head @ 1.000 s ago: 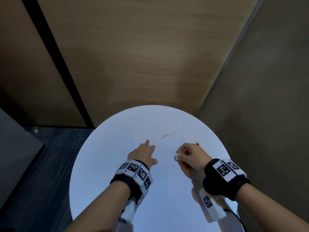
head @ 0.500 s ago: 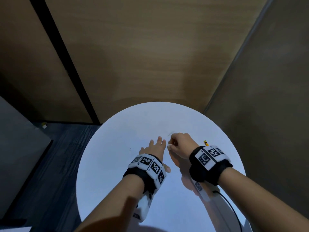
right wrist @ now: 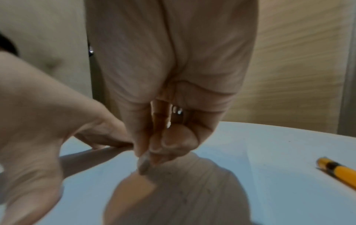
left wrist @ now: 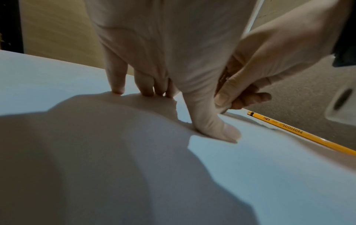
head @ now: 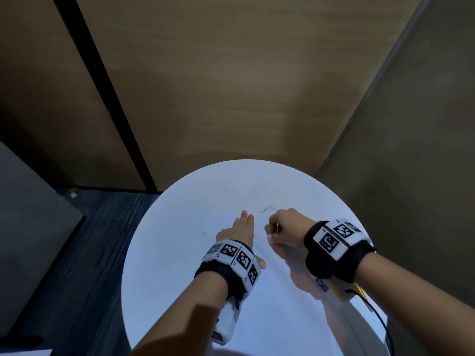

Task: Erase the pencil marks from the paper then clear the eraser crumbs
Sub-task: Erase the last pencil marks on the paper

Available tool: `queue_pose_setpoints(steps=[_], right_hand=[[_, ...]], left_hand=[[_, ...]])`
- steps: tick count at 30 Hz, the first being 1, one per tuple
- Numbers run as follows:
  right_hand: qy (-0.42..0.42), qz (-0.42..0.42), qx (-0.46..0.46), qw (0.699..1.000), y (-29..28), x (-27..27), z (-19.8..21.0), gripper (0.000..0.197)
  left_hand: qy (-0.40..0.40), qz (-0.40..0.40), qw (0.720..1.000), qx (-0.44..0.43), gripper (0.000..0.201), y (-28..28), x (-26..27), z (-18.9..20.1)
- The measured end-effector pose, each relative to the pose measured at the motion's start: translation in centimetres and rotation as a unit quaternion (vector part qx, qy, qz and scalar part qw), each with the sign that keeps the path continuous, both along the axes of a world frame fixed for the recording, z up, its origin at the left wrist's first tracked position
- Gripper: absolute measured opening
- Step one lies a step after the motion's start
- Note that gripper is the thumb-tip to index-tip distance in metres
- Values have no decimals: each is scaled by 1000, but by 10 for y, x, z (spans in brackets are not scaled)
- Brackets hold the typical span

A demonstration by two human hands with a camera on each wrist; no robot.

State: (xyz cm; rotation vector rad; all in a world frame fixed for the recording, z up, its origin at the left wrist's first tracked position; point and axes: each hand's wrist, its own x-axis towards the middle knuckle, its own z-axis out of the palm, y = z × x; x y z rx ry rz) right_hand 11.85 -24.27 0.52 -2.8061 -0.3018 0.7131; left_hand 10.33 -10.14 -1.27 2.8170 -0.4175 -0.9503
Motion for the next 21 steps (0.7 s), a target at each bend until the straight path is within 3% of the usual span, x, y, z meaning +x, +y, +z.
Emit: queue_pose_setpoints(steps=[7,12,14,19,21], right_hand=[[-100,-86,91,987,17,23,0,16],[-30,23,29,999,7,10,-2,6],[1,52,-14,999,5,10,2,11],[-85,-68,81,991,17,15,-6,18],[-90,-78,88,989,19,8,-11,16]], left_hand=[[1,13,1000,-19,114,4,-1,-4],[-7,18,999,-32,114,8,-1,-9],[-16,14,999,-25,114,7,-1,-9],[-22,5,1000,-20,114,8,-1,-9],[-23,2,999,-21,115,9,0,-10]])
